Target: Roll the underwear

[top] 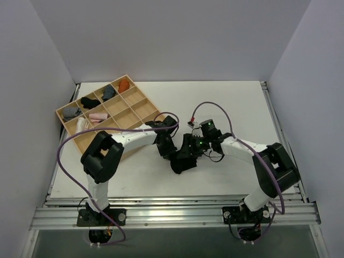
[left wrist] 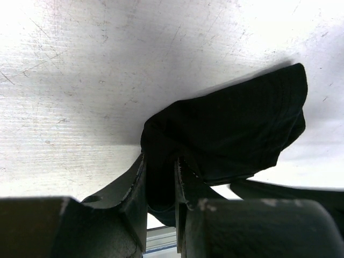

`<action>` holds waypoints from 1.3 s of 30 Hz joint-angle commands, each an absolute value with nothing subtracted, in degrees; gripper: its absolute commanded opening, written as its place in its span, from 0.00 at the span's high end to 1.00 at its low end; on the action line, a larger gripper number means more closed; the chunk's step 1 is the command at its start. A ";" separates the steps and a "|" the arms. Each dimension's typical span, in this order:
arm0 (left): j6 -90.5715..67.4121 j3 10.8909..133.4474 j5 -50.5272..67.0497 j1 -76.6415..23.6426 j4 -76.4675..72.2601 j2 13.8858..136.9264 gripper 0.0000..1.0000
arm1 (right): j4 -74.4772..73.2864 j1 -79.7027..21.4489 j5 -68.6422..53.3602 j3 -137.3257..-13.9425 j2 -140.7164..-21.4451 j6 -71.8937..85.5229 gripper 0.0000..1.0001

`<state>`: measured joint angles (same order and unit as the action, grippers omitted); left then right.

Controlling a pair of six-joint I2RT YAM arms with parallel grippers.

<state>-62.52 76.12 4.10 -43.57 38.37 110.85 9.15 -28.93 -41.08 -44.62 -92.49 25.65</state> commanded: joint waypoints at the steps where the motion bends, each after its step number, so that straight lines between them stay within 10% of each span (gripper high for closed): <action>1: -62.67 74.00 1.67 -45.18 45.97 116.10 0.87 | 1.86 -29.00 -32.72 -45.70 -86.85 23.47 0.55; 18: -63.20 78.13 4.48 -45.18 48.51 119.18 0.88 | -7.47 -62.30 28.10 -42.98 -68.55 31.47 0.44; 39: -61.61 78.49 4.66 -45.26 50.36 119.80 0.88 | -9.32 -68.29 30.59 -53.88 -92.72 23.56 0.40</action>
